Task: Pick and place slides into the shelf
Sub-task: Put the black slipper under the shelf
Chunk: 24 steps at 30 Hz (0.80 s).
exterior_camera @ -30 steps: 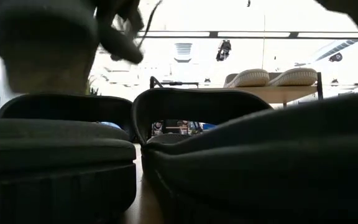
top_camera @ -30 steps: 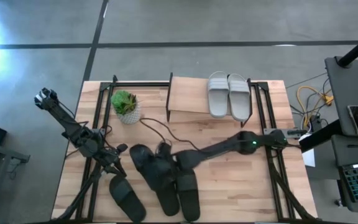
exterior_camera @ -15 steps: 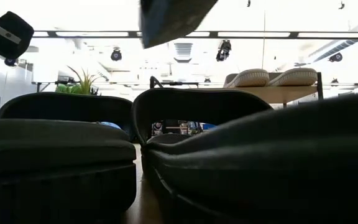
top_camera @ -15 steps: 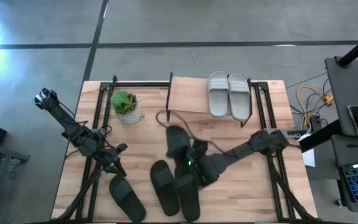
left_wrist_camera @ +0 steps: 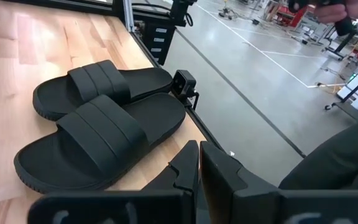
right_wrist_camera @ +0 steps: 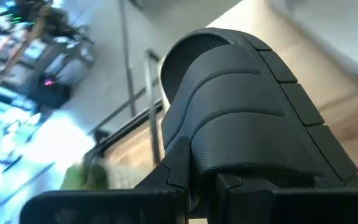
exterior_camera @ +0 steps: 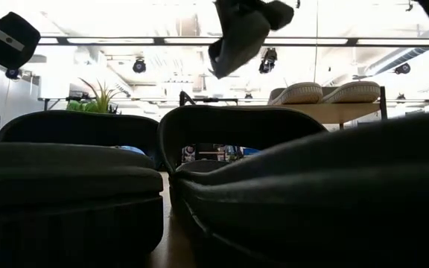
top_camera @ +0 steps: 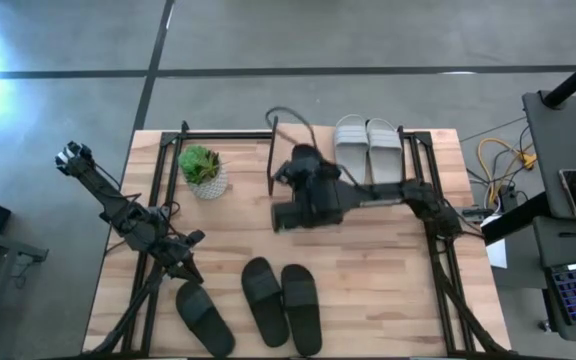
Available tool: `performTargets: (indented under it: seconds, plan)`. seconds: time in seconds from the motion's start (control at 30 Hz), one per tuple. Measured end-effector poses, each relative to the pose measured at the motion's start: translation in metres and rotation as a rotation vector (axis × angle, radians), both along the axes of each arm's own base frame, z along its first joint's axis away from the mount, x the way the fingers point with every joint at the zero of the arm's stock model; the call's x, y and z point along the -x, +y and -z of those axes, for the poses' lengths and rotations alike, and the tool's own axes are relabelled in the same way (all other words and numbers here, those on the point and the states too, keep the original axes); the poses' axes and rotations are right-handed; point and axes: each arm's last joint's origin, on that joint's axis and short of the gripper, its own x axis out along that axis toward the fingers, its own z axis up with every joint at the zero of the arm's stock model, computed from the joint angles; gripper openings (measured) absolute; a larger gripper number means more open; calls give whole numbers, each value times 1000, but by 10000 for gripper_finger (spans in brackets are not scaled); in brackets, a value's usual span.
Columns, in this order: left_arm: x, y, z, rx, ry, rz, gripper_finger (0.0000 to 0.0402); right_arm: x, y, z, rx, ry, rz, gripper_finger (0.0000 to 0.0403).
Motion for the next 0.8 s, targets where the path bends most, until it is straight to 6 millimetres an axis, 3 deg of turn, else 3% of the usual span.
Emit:
performTargets:
  seconds: [0.23,0.43,0.57,0.8]
  plan:
    - [0,0,0,-1,2,0,2,15,-46,-17,10,-12,57,13]
    - [0,0,1,-12,-2,4,2,16,-73,-33,55,-121,-129,13]
    - [0,0,1,-26,-13,9,2,22,-80,-13,56,-205,-126,13]
    - [1,1,0,-21,-19,9,2,37,-74,28,30,-384,-89,13]
